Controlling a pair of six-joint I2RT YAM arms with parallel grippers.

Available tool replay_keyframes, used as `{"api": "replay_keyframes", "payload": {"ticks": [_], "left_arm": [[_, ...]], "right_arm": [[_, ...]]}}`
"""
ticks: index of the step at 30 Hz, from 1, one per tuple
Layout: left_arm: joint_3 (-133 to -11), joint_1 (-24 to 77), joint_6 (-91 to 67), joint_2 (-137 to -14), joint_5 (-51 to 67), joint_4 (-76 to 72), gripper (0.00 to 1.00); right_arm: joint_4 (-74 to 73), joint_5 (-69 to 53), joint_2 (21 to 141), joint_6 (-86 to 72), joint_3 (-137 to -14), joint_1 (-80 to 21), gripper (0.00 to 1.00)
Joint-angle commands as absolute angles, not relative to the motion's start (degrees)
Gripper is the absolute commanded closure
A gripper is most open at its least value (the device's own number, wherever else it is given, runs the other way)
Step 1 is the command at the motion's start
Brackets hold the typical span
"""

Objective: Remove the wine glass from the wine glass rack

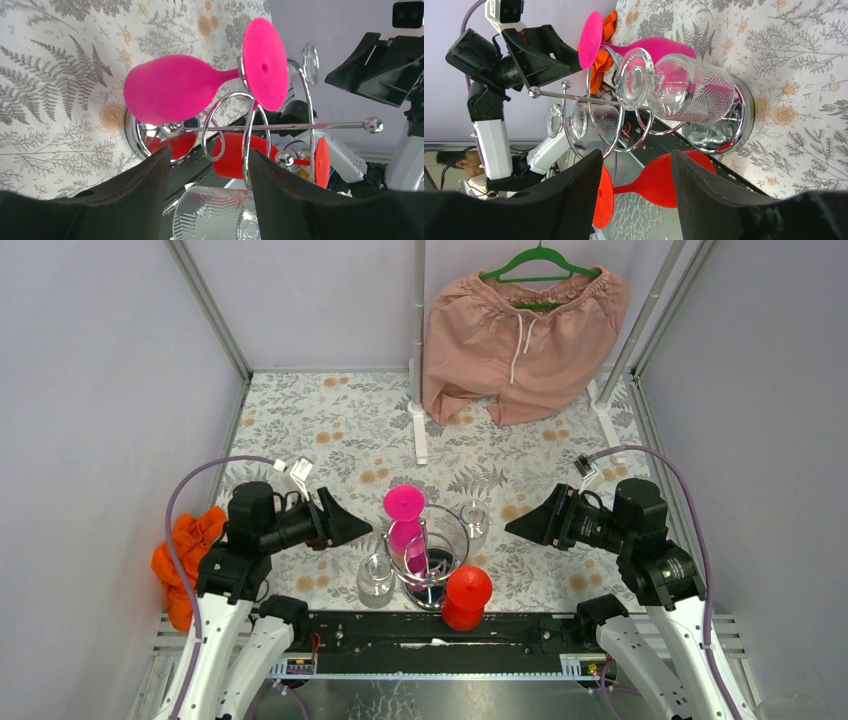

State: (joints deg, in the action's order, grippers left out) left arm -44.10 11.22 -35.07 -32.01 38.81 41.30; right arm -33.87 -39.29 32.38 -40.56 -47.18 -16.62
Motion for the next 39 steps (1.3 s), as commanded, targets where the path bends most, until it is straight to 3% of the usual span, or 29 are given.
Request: {"api": "replay_keyframes", "payload": {"ticks": [1, 23, 32, 39], "left_arm": [[-41.56, 11.43, -35.73, -29.63, 43.3, 35.37, 0.35], [-36.92, 12.34, -42.03, -28.11, 47.53, 27.66, 0.36], [-45.81, 15.39, -36.47, -39.81, 41.29, 26.38, 0.38], [-46.28, 19.66, -35.79, -41.86, 38.74, 26.81, 0.38]], "right_arm": [[-30.51, -42.89, 31.19, -43.18, -45.29, -17.01, 0.41], [-25.79, -46.63, 32.83, -44.63, -40.29, -17.18, 0.44], [-27.81, -43.04, 40.26, -38.85, -48.18, -17.33, 0.43], [-30.48, -43.74, 42.59, -36.19, -49.92, -17.72, 0.43]]}}
